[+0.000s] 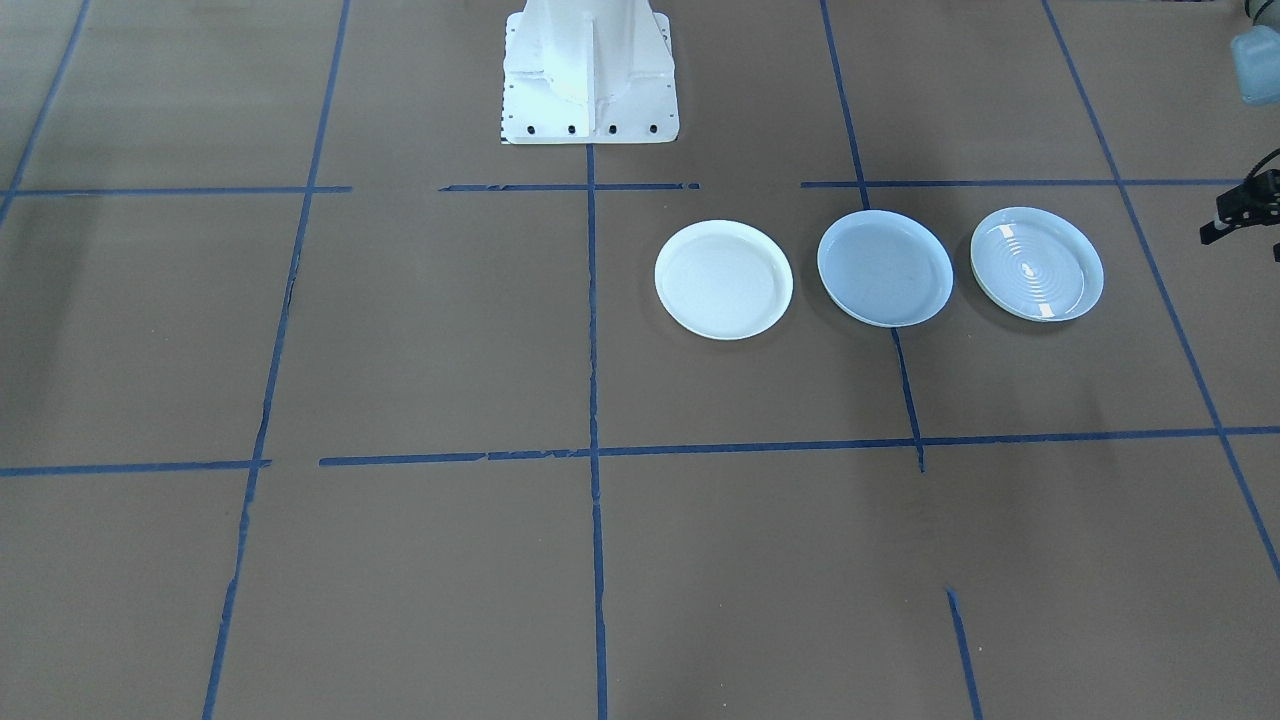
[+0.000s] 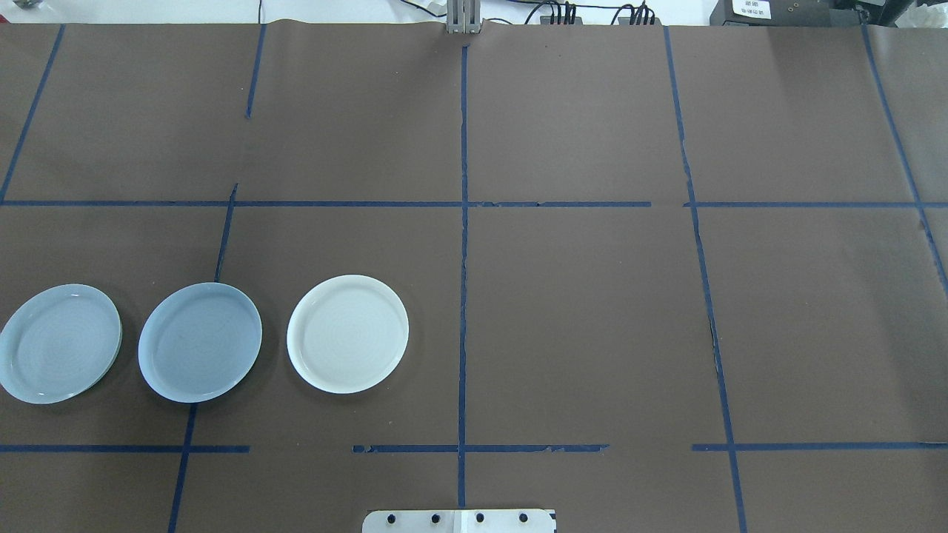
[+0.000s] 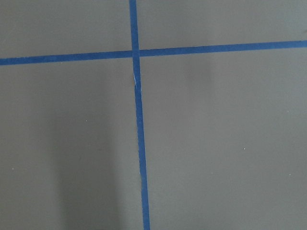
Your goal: Stack plate in center
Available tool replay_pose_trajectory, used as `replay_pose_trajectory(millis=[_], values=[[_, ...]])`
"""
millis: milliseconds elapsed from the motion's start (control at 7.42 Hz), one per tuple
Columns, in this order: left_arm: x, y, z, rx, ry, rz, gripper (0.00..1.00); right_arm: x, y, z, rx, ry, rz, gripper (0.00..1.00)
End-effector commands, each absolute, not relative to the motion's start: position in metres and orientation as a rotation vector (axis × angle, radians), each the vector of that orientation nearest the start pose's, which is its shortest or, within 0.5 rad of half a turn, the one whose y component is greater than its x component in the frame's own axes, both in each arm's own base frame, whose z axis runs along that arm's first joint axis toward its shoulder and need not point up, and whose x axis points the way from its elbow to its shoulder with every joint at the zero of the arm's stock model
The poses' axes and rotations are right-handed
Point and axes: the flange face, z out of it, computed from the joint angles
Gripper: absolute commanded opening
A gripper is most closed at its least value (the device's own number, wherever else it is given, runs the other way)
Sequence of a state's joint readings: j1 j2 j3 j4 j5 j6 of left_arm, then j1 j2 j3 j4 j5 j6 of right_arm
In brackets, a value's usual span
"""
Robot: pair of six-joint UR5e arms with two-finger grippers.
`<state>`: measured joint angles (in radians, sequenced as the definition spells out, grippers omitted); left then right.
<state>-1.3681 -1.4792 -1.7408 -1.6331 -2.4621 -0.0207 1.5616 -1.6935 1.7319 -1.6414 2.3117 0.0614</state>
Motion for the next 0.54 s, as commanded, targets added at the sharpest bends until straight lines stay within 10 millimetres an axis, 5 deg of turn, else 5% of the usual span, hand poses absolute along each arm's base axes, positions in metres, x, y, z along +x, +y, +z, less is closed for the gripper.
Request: replay_pose_trajectory(millis=[0,404], values=[[0.075,-0.445,0.62,0.024,0.919,0.214,1.0,0.062,-0.438,0.646,-0.058,-0.739,0.062,1.0],[0.122,-0.421,0.666,-0.015,0.918,0.201,0.99,0.062,-0.438,0.646,-0.057,-0.739,0.062,1.0]])
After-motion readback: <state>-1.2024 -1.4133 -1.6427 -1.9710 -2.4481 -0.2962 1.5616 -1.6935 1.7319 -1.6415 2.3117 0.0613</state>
